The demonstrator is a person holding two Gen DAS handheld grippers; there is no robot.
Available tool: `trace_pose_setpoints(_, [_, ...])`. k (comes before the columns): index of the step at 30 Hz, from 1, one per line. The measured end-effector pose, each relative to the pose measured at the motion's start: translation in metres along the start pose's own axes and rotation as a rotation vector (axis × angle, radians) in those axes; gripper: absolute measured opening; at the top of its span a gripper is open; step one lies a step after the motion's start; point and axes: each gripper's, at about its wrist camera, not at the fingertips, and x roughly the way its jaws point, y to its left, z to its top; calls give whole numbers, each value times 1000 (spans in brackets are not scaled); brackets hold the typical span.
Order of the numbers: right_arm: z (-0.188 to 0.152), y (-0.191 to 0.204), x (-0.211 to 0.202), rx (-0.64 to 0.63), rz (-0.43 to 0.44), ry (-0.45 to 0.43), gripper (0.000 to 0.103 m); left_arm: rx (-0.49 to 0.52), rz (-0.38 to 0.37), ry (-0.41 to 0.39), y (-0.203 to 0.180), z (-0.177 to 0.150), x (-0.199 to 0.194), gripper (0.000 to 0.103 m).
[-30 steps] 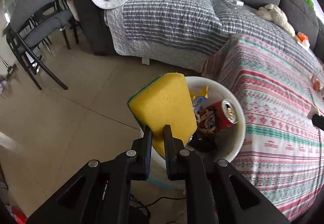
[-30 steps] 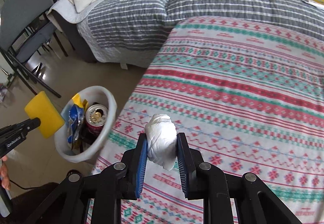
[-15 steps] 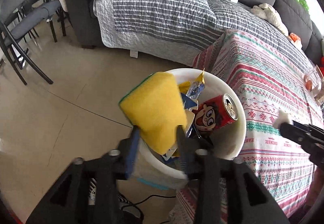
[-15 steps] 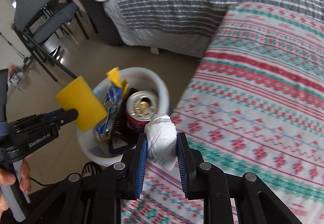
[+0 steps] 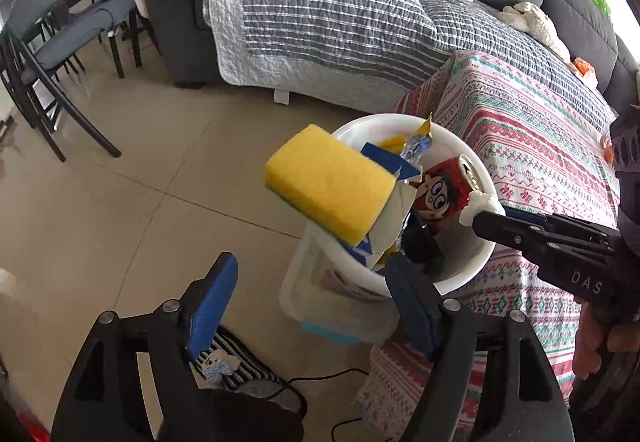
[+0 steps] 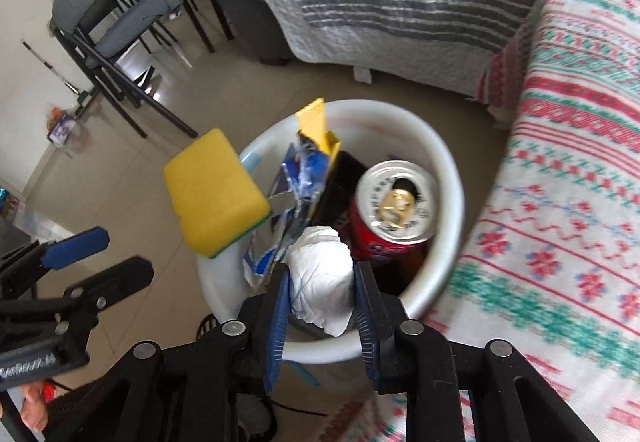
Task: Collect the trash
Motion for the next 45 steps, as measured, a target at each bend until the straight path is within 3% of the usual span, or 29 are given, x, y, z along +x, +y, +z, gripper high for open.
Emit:
trace_pose_setpoints(2, [-2, -4, -1, 30, 5, -2, 51, -4, 10, 1, 4, -3, -2, 81])
trace_pose_setpoints(6, [-4, -9, -18, 42, -33, -12, 55, -32, 20, 1, 7, -10, -6, 88])
trace_pose_setpoints(10, [-11, -13, -52, 13, -136, -55, 71, -29, 59, -1, -4, -18, -16, 95])
trace_pose_setpoints(17, [-39, -34, -128, 51, -254, -131, 88, -1, 37, -102, -42, -37, -62, 103])
trace_pose_setpoints(23, [-85, -55, -190, 111, -454, -126, 92, 54, 1, -146, -86, -56, -93, 103])
trace_pose_setpoints(28, [-131, -68, -231, 181, -513, -209, 95, 69, -15, -166, -112, -76, -107, 103])
trace_pose_setpoints(33, [-165, -77, -245, 203, -598, -265, 96, 78, -11, -214, -133, -95, -119, 103])
trace_pose_setpoints(38, [-177, -86, -256, 209, -676, -295, 96, 126, 6, -253, -150, -103, -121, 103])
trace_pose_setpoints(45, [-175, -80, -263, 185, -678, -349, 98, 130, 22, -240, -152, -105, -116, 103])
